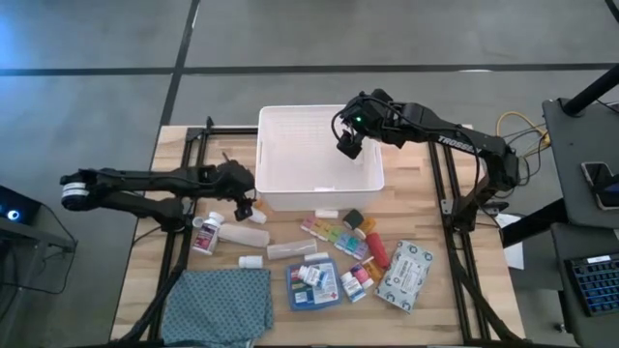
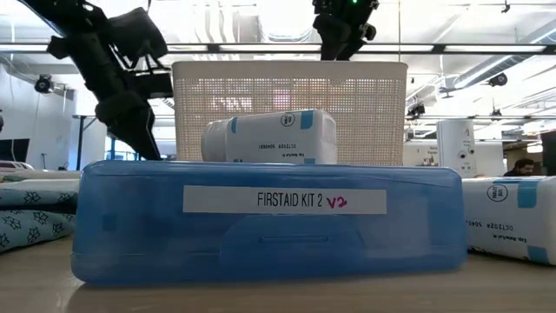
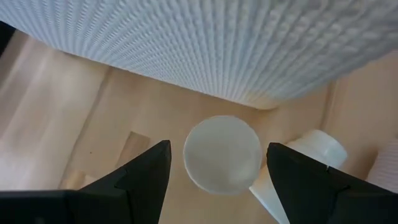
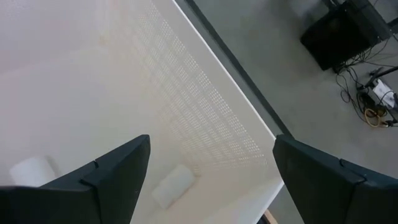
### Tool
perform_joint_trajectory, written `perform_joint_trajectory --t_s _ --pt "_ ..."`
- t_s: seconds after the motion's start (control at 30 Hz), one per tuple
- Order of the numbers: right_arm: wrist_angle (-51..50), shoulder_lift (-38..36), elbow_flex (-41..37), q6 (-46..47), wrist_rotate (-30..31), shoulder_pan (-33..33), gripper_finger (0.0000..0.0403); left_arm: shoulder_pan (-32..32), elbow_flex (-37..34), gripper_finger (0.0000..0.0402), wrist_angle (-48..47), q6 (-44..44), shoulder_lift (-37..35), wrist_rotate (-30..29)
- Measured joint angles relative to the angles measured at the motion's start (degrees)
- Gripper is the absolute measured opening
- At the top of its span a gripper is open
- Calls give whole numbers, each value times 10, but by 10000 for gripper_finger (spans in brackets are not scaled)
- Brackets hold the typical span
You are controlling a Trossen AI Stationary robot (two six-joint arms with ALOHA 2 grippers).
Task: Pick & place medical supplies in basket/bin
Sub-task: Put the orange medicine bottle into the bin
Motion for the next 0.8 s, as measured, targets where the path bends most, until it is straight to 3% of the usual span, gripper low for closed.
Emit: perform_joint_trajectory --t_s 0.2,0.53,0.8 --pt "0 0 0 0 0 -8 329 0 0 246 19 11 34 0" --pt "0 0 0 7 1 -10 329 0 2 293 46 13 108 -1" --pt "0 0 0 5 1 -10 329 0 1 280 41 16 127 -12"
